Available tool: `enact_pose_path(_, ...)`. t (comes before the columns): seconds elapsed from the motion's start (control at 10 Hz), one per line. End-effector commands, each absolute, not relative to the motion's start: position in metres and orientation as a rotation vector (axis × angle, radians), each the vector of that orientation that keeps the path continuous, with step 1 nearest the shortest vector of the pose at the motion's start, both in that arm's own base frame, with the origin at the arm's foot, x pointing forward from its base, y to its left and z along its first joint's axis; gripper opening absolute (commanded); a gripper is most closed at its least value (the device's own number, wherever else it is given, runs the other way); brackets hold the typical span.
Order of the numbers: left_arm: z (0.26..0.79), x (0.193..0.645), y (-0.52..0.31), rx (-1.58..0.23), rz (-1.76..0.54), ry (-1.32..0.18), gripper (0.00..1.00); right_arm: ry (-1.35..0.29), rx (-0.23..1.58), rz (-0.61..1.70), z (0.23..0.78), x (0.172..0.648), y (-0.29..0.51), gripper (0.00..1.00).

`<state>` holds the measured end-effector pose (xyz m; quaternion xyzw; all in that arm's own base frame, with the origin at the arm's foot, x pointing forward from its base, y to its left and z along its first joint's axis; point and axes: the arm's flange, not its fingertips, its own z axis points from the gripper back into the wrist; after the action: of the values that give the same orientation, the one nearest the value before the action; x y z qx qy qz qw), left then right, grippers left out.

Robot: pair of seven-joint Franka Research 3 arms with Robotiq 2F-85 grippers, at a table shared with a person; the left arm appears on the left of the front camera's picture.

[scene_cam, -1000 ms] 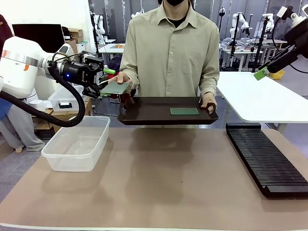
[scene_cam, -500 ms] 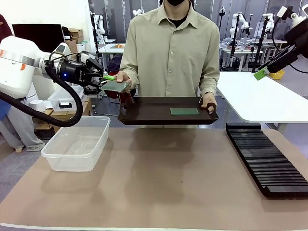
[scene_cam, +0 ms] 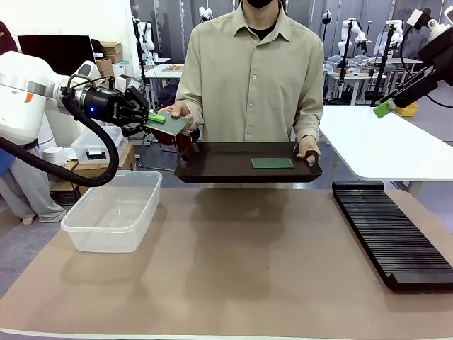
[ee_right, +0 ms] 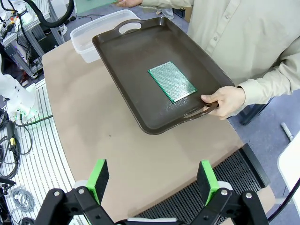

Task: Sort PCBs into racks and boxes based on the side picked up.
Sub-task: Pick up the Blank PCB handed by the Human, then if the short side of the Blank PCB is picked up, insert it into the PCB Rack ; if the long side is picked up, place it in the Organizing box.

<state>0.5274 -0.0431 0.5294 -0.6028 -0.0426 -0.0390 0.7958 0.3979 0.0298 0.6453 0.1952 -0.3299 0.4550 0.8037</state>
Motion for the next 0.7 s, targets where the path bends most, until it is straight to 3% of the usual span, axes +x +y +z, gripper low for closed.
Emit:
enact_pose_path(0.0, 0.5258, 0.5215, -0.0435, -1.299, -0.084, -0.129, 0.0, -0.707, 0.43, 0.981, 0.6445, 0.3983, 0.0307, 1.0)
enact_pose_path(0.6, 0.5286, 0.5277, -0.0428, -1.292, -0.098, -0.107, 0.0, -0.707, 0.43, 0.981, 0.6445, 0.3983, 0.0307, 1.0)
